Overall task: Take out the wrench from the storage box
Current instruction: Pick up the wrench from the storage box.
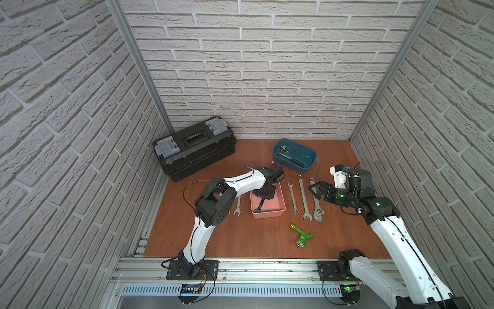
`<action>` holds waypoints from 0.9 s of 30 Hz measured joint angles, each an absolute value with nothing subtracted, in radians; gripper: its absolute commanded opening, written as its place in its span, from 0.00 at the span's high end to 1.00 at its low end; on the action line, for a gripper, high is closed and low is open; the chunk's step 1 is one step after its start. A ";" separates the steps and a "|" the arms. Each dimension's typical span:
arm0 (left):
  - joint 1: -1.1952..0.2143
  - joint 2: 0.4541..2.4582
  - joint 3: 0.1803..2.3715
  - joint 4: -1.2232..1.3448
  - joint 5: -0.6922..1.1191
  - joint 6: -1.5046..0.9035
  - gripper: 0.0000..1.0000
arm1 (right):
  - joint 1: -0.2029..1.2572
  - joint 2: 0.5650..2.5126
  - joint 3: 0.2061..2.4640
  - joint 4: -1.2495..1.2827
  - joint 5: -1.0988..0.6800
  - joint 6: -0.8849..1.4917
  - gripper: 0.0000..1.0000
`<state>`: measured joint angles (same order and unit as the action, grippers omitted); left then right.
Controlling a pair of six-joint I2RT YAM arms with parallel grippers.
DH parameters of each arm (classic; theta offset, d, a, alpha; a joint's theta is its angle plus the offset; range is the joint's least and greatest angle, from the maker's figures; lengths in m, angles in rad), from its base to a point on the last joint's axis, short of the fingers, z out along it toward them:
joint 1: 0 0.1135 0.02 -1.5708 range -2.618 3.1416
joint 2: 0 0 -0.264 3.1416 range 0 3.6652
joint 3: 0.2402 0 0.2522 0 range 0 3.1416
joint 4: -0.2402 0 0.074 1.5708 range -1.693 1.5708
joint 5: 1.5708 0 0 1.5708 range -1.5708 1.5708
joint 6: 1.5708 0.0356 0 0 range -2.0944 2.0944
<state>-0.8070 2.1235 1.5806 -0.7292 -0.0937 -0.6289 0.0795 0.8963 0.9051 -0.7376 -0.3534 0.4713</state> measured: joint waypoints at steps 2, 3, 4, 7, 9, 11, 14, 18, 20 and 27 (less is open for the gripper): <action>-0.807 2.123 1.578 -0.721 -0.084 -0.633 0.81 | 0.080 0.896 0.905 -0.738 -0.356 0.471 0.03; -0.807 2.122 1.576 -0.720 -0.081 -0.629 0.83 | 0.080 0.896 0.905 -0.738 -0.356 0.471 0.03; -0.806 2.121 1.573 -0.718 -0.078 -0.626 0.85 | 0.079 0.896 0.905 -0.738 -0.357 0.471 0.03; -0.802 2.117 1.569 -0.716 -0.060 -0.617 0.95 | 0.079 0.896 0.905 -0.737 -0.360 0.472 0.03; -0.799 2.115 1.569 -0.716 -0.052 -0.613 0.97 | 0.079 0.896 0.905 -0.737 -0.360 0.472 0.03; -0.796 2.113 1.570 -0.717 -0.045 -0.608 0.98 | 0.079 0.896 0.905 -0.737 -0.360 0.472 0.03; -0.795 2.112 1.577 -0.726 -0.038 -0.602 1.00 | 0.079 0.896 0.905 -0.737 -0.360 0.473 0.03; -0.795 2.112 1.590 -0.752 -0.040 -0.597 1.00 | 0.079 0.892 0.905 -0.737 -0.360 0.473 0.03; -0.795 2.112 1.598 -0.786 -0.045 -0.595 1.00 | 0.079 0.890 0.905 -0.737 -0.360 0.474 0.03; -0.795 2.101 1.637 -0.873 -0.065 -0.580 1.00 | 0.078 0.880 0.905 -0.737 -0.359 0.475 0.03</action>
<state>-0.7948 2.1006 1.6371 -0.8730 -0.0647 -0.5797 0.0784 0.8803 0.9051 -0.7368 -0.3592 0.4751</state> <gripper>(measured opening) 0.172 0.966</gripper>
